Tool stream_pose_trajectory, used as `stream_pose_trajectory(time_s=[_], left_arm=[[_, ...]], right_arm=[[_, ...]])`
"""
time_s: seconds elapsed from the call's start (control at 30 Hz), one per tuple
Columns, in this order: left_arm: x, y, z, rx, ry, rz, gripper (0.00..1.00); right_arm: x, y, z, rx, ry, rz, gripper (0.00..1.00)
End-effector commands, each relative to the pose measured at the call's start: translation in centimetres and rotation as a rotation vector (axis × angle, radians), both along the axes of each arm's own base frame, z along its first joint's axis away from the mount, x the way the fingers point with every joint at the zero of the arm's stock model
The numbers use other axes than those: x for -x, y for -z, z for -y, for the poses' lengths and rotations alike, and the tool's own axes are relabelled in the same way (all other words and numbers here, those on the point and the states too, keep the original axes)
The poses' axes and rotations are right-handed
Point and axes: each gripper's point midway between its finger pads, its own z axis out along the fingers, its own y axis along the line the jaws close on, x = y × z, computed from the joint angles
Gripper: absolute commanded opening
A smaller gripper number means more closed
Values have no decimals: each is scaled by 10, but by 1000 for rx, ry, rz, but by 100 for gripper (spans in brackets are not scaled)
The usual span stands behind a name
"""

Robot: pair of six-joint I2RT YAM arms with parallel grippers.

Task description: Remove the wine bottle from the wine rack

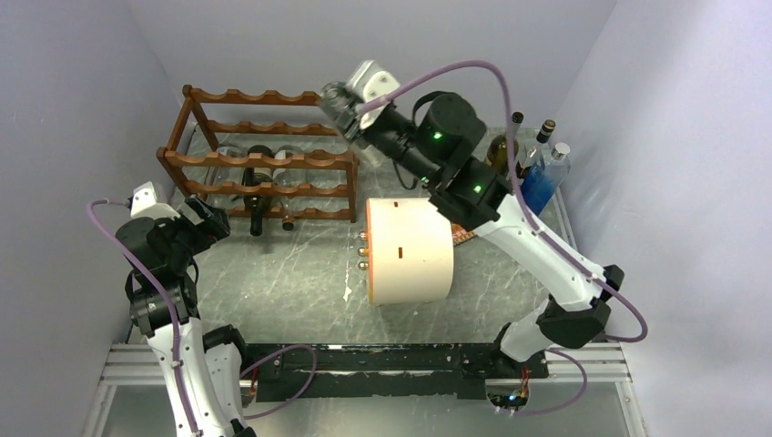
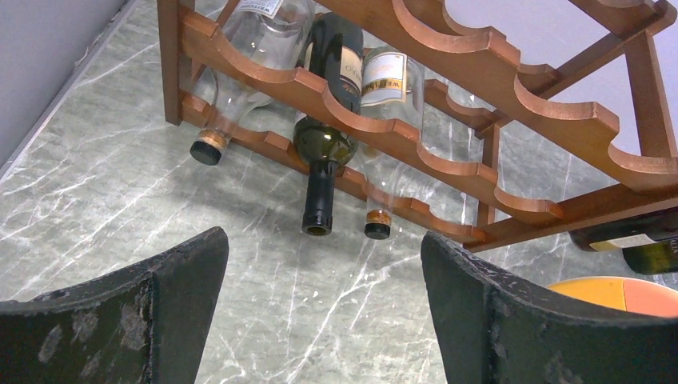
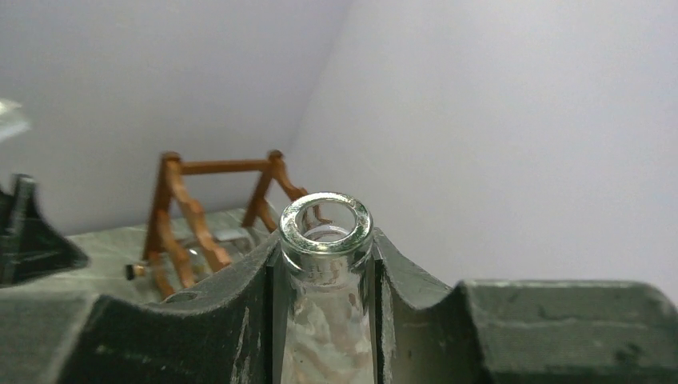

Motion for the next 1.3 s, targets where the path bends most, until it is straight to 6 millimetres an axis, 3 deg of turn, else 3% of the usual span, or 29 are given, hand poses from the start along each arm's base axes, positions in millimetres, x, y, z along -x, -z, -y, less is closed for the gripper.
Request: stream_pose_trajectory(time_s=[0.0,0.17,0.3,0.53,0.9,1.0,1.17,1.27], left_arm=[[-3,-7,7,-3,35,38,94],[-4,-7,8,-2,40,36,94],[-3,-7,9,-2,46,38,94],[-4,-6,12,0,60,35,93],[-4,-7,17,-2,75,39,94],[-3,-8,17,-2,73,42,94],[-3,-8,17,-2,74,41,94],[-4,-6,17,0,74,35,94]], right_arm=[[-13,-36,66,-90,150,40,0],[-23,-31,105,-89,258,14,0],[-34,-11,140,-77,356,-21,0],[-64,47,206,-73,545,-114,0],[-112,135,321,-227,786,-272,0],[-119,151,337,-289,797,-286,0],[-133,172,337,-325,785,-310,0],[-137,176,335,-371,763,-273,0]])
